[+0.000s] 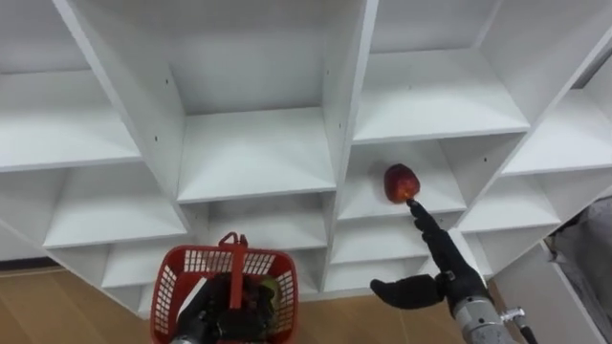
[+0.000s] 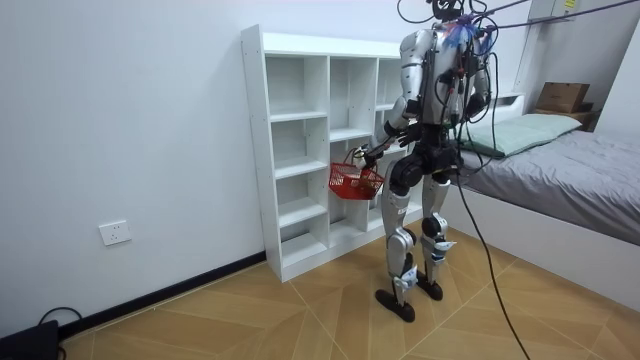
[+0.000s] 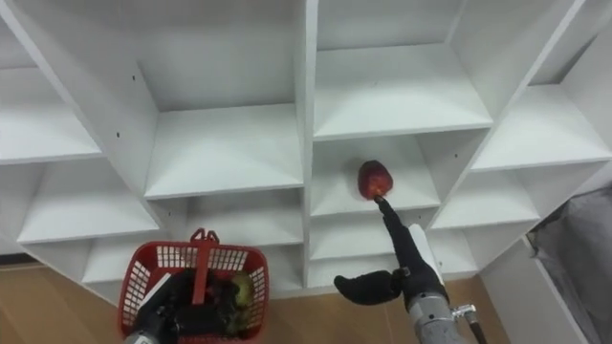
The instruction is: Collect fruits from the closet
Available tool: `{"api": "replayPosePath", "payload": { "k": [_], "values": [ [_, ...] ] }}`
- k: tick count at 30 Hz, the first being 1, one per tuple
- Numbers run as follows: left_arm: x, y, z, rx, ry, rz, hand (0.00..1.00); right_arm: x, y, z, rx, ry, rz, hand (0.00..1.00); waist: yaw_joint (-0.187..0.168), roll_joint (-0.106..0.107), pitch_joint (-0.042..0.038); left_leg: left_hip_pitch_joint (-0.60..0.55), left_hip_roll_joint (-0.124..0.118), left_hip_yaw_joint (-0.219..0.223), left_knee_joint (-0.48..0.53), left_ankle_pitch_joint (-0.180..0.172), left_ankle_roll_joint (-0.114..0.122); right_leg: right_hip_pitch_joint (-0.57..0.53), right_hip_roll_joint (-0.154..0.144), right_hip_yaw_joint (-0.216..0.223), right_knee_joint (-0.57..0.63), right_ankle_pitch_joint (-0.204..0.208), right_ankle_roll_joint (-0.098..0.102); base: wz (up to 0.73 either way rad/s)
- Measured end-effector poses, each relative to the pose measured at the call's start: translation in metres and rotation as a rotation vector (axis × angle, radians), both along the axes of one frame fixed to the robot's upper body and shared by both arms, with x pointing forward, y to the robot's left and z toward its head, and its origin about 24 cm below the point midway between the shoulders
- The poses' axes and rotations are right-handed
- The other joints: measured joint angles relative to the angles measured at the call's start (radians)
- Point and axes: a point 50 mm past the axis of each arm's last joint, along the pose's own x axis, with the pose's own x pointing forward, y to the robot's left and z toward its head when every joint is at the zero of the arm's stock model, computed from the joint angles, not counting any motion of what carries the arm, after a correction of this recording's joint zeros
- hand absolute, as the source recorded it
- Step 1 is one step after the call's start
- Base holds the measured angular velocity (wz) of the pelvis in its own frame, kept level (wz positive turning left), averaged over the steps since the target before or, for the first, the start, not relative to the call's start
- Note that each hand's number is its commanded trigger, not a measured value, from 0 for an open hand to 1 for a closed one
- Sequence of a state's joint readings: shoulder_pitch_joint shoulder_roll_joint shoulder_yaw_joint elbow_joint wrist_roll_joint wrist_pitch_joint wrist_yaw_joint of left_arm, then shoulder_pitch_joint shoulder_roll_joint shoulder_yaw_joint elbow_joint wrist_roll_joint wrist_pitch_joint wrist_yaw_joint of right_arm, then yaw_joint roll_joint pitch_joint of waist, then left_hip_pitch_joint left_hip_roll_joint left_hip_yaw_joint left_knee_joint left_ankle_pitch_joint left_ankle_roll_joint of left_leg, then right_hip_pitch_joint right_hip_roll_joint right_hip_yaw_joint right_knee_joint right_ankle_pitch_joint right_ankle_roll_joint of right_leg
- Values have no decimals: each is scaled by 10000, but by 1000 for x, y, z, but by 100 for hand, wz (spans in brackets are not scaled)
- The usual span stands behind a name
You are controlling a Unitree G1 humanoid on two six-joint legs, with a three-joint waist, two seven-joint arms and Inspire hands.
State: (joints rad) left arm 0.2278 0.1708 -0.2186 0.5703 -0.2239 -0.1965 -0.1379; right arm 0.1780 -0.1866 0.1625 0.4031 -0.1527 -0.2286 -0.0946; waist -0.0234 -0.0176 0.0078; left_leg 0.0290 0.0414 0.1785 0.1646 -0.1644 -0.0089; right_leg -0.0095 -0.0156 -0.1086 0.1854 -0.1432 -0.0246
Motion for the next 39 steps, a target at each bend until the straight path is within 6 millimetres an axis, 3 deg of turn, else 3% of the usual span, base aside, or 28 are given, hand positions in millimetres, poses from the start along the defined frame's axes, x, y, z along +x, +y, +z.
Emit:
{"api": "replayPosePath", "payload": {
  "k": [6,21,34,39],
  "values": [
    [-2,1,0,28,37,72,100,3,0,8,-146,-659,-420,0,-113,-13,-22,39,-3,5,3,-4,0,50,-8,-11,-7,-7,4,-1],
    [0,8,1,41,-53,499,100,3,-9,9,50,-926,-1544,0,35,-65,39,295,-8,-189,-2,-18,-4,284,-18,-206,8,-43,3,2],
    [8,10,13,-221,-625,336,100,5,-22,12,81,-1243,-2753,0,99,-83,48,195,-22,-264,17,-18,-6,287,-64,-352,5,-68,-7,1],
    [6,10,11,-228,-412,335,100,9,-35,3,-177,-871,-3570,0,86,-157,48,173,-29,-326,53,-21,-3,242,-125,-511,57,-193,-6,9]
  ]
}}
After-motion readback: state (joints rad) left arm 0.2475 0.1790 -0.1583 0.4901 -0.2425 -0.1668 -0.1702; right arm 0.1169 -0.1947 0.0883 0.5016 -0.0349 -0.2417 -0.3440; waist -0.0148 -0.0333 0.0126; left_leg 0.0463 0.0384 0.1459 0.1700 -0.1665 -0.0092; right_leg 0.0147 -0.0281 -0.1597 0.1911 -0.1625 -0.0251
